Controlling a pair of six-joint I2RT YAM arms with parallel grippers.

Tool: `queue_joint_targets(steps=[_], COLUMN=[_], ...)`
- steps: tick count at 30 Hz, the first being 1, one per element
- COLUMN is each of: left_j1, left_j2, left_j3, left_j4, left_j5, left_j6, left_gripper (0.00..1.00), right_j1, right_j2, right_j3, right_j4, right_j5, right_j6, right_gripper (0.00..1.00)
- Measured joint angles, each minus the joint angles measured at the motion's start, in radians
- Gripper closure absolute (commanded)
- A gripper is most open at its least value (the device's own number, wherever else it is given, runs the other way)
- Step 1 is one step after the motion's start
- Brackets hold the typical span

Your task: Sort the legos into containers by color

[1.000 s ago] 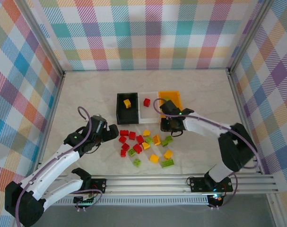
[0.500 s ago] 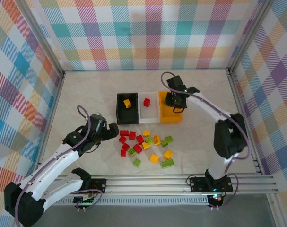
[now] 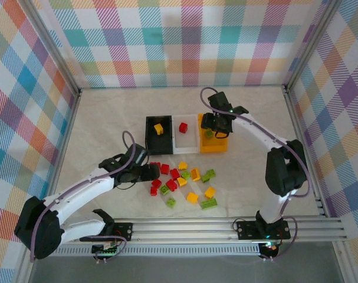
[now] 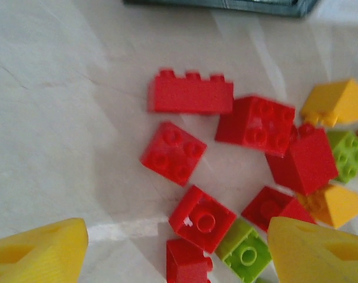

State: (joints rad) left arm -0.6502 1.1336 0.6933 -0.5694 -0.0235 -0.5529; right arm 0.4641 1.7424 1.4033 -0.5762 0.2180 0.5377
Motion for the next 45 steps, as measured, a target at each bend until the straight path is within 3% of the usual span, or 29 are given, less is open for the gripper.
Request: queue_joint_targets(steps=[8,21,29,33,36,45], left_j1=[-0.14,-0.146,-0.147,-0.142,-0.119,-0.039], left_j2=[0.039,0.128,0.072,0.021,0.074,0.576], left_j3=[-0.069,-0.098,-0.079,0.027,0.175,0.71], left_j4=[-0.002,0.052,0.005,-0.048,-0.056,0.013], left_j5=[0.007,0.003,-0.03,-0.072,-0.082,-0.065], left_j6=[-0.034,-0.07,-0.073,-0.071,-0.046,0.084], left_gripper=[0.33,0.64,0.73,0.73,0.75,0.79], right_j1=[0.0,0.0,0.0,0.0,0.0,0.0], right_j2=[-0.082,-0.126,-0.128,-0.158,-0.187,-0.27], right_j3=[-0.114,-0.132,-0.135,-0.182,-0.229,-0.362], right_j4=[0.011,0.014,0.015,0.024,0.029,0.044], right_j5=[0.002,0.014,0.016,0.016,0.01,-0.012], right_j6=[0.008,0.031,0.042,0.053,0.058,0.06], right_gripper=[0.31,0.31,0.31,0.31,0.31,0.3])
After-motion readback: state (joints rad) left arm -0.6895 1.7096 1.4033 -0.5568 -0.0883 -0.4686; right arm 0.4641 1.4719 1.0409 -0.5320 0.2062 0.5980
